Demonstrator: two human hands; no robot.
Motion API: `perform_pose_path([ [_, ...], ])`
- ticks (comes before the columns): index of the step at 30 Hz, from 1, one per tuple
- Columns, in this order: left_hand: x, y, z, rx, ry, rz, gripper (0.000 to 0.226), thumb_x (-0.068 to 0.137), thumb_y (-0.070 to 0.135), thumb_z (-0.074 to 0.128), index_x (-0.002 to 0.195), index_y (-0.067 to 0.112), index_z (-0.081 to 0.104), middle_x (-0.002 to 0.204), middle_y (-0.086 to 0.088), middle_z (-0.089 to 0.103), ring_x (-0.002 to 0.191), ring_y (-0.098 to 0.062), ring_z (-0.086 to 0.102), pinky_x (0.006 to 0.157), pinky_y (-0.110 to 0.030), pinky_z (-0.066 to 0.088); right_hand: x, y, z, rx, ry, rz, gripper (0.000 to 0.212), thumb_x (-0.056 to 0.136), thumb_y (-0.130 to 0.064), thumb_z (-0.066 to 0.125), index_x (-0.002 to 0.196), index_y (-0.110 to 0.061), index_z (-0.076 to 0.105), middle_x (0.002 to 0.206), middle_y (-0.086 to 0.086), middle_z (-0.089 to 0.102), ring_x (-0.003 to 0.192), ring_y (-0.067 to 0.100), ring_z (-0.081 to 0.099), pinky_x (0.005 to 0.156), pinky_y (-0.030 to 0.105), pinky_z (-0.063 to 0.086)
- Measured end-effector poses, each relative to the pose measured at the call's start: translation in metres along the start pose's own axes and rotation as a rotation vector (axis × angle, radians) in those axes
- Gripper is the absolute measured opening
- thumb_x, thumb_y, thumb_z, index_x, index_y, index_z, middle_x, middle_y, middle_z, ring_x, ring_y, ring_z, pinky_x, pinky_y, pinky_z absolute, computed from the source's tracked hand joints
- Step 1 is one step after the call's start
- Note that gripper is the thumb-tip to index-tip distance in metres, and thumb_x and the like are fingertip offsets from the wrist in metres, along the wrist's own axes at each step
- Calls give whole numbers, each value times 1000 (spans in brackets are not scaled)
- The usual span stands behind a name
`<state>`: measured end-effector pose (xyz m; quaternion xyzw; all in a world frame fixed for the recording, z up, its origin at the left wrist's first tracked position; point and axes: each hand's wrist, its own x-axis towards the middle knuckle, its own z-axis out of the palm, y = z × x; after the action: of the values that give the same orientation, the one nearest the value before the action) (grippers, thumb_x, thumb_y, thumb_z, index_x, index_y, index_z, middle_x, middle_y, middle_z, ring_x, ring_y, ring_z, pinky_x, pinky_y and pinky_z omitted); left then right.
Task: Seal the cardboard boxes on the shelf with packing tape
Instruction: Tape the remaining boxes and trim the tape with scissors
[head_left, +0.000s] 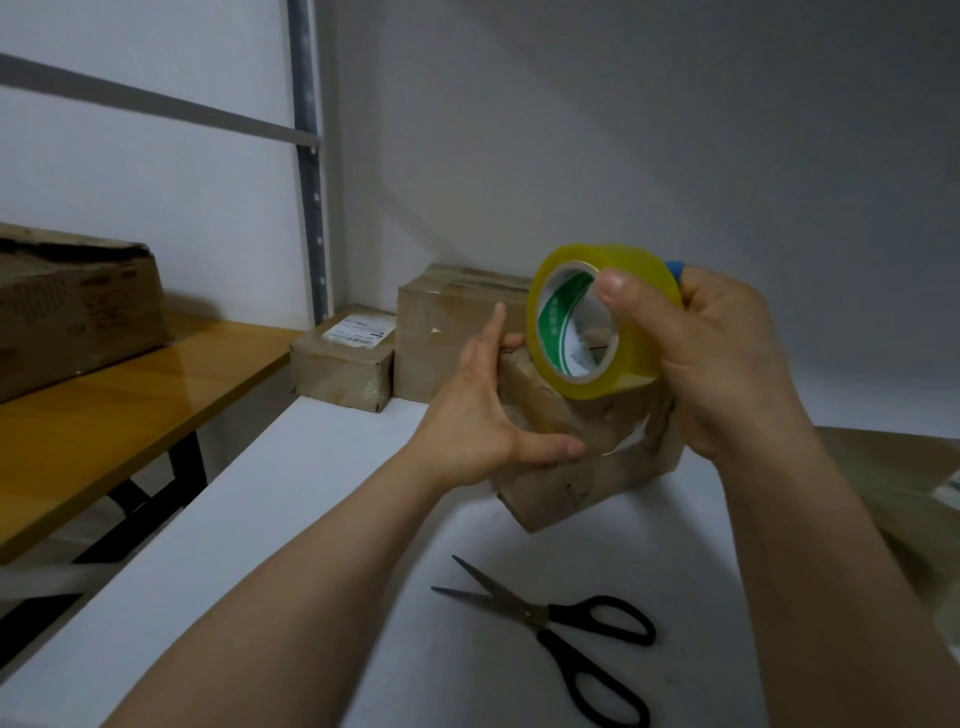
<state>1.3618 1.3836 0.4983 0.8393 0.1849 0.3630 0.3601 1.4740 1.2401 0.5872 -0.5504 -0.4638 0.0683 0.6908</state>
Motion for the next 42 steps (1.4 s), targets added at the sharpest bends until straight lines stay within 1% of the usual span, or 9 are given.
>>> perform_pose_path([
  [4, 3, -2, -5, -15, 21, 3, 138, 53, 54, 95, 160, 32, 11, 140, 20, 30, 129, 4, 36, 109, -22, 33, -6, -8, -10, 11, 9, 11, 42, 78, -38, 81, 75, 0, 64, 59, 7, 60, 56, 13, 56, 54, 26, 46],
  [6, 5, -6, -9, -63, 34, -27, 139, 52, 53, 96, 160, 33, 10, 143, 18, 33, 132, 3, 37, 112, -23, 33, -14, -11, -16, -11, -4, 15, 61, 72, -46, 81, 86, 11, 65, 73, 32, 61, 62, 23, 57, 57, 34, 47],
  [11, 4, -5, -6, -32, -21, -7, 147, 49, 58, 94, 160, 38, 1, 144, 19, 33, 134, 3, 37, 110, -20, 32, -31, -10, -31, -73, -10, 55, 76, 57, -58, 84, 88, 9, 65, 87, 40, 60, 66, 26, 59, 64, 41, 49],
  [17, 1, -2, -5, 62, -57, 44, 130, 46, 71, 83, 156, 41, 23, 139, 26, 26, 131, -1, 39, 112, -25, 36, -45, -12, -40, -77, -33, 117, 56, 55, -52, 80, 78, -2, 70, 55, 4, 60, 47, 9, 57, 45, 22, 44],
  [27, -2, -5, -2, 76, 6, 99, 107, 54, 65, 84, 145, 35, 38, 156, 22, 27, 140, -3, 35, 116, -40, 38, -56, 6, -61, -158, -330, 270, 53, 66, -45, 80, 108, -15, 69, 98, 10, 76, 88, 26, 74, 74, 37, 62],
  [32, -2, -3, -5, 87, -53, 155, 92, 65, 60, 80, 145, 52, 36, 162, 23, 14, 148, -2, 23, 119, -38, 32, -53, 17, -63, -80, -364, 326, 68, 57, -49, 78, 114, -13, 65, 101, 10, 76, 92, 26, 74, 69, 28, 58],
  [36, -2, 2, -9, 208, -79, 176, 95, 67, 58, 81, 148, 48, 33, 148, 19, 23, 139, -11, 36, 114, -42, 40, -55, 19, -59, -27, -454, 326, 49, 70, -33, 79, 114, -17, 65, 98, 6, 77, 89, 22, 75, 68, 25, 57],
  [40, 18, 18, -21, 576, -173, 156, 117, 60, 74, 73, 156, 29, 23, 153, -8, 23, 153, -35, 2, 125, -55, 0, -55, 18, -60, 28, -537, 311, 32, 78, -27, 73, 109, -19, 71, 100, 8, 78, 90, 23, 75, 70, 25, 57],
  [42, 32, 29, -26, 748, -252, 234, 118, 64, 74, 76, 157, 23, 25, 154, -20, 25, 153, -38, -8, 122, -48, -12, -53, 23, -64, -4, -551, 312, 46, 71, -42, 86, 110, -22, 73, 105, 9, 76, 94, 24, 74, 74, 26, 58],
])
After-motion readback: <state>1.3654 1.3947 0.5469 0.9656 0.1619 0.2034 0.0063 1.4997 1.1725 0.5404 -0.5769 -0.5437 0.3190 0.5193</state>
